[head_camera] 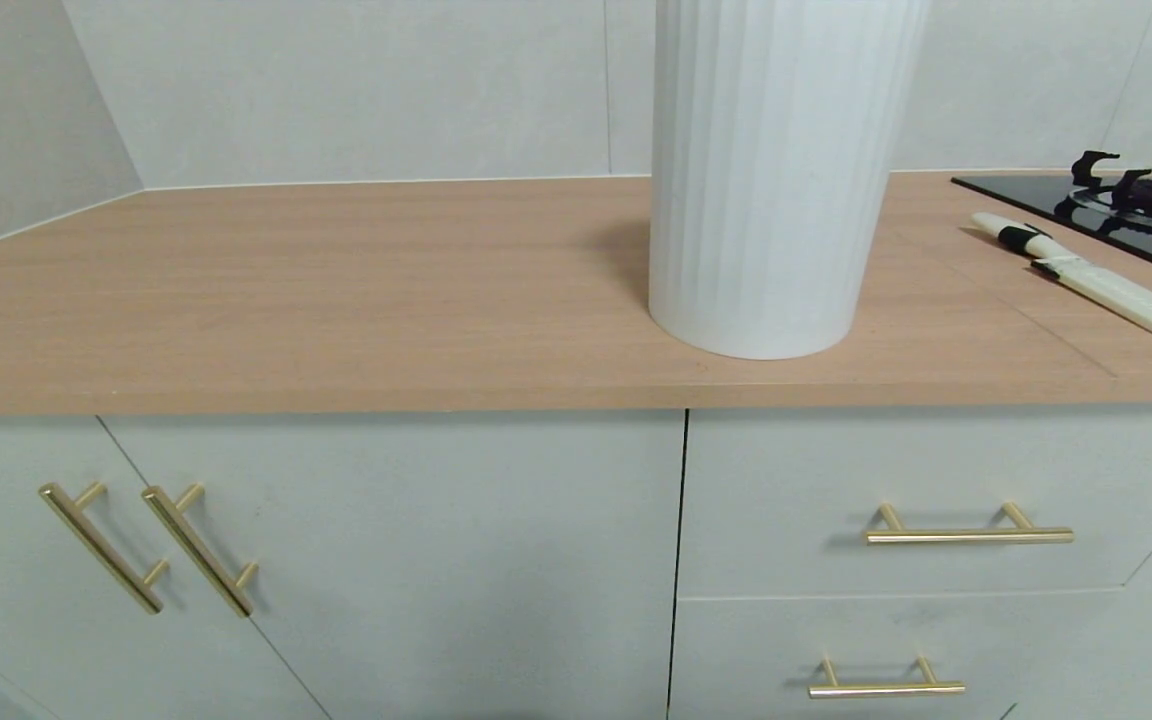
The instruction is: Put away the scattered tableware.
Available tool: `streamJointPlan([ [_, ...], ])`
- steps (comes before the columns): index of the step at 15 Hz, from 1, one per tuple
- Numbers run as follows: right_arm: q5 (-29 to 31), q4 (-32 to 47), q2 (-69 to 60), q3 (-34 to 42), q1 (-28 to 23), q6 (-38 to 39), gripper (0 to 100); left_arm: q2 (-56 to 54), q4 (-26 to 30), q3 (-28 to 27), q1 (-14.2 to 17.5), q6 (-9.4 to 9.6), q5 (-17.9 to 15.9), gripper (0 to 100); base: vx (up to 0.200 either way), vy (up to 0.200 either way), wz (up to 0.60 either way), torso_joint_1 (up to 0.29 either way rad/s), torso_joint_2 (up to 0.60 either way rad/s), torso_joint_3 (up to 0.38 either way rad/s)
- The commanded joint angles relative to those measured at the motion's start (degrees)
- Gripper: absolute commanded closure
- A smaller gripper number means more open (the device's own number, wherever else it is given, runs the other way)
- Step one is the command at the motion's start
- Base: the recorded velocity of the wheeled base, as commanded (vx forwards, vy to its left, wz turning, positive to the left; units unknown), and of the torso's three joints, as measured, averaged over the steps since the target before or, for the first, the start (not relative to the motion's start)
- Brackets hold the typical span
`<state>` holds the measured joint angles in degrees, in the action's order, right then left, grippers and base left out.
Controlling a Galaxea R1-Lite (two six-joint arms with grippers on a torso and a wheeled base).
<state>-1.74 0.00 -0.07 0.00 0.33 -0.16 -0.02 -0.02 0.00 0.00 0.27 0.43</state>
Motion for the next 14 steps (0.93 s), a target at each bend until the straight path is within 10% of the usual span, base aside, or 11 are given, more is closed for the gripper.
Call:
streamJointPlan([
  [1,0.0,-0.1,0.1,0.0,0.0,0.0,0,0.0,0.0,0.0,0.0,0.00,0.0,0,0.000,-0.200,0.00,0.002,0.00,0.002],
  [7,0.0,-0.1,0.1,0.0,0.0,0.0,0,0.0,0.0,0.0,0.0,0.00,0.0,0,0.000,-0.200,0.00,0.005,0.00,0.004],
  [14,0.0,0.0,0.1,0.0,0.0,-0.2,0,0.0,-0.1,0.0,0.0,0.00,0.0,0,0.000,0.000,0.00,0.000,0.00,0.000],
])
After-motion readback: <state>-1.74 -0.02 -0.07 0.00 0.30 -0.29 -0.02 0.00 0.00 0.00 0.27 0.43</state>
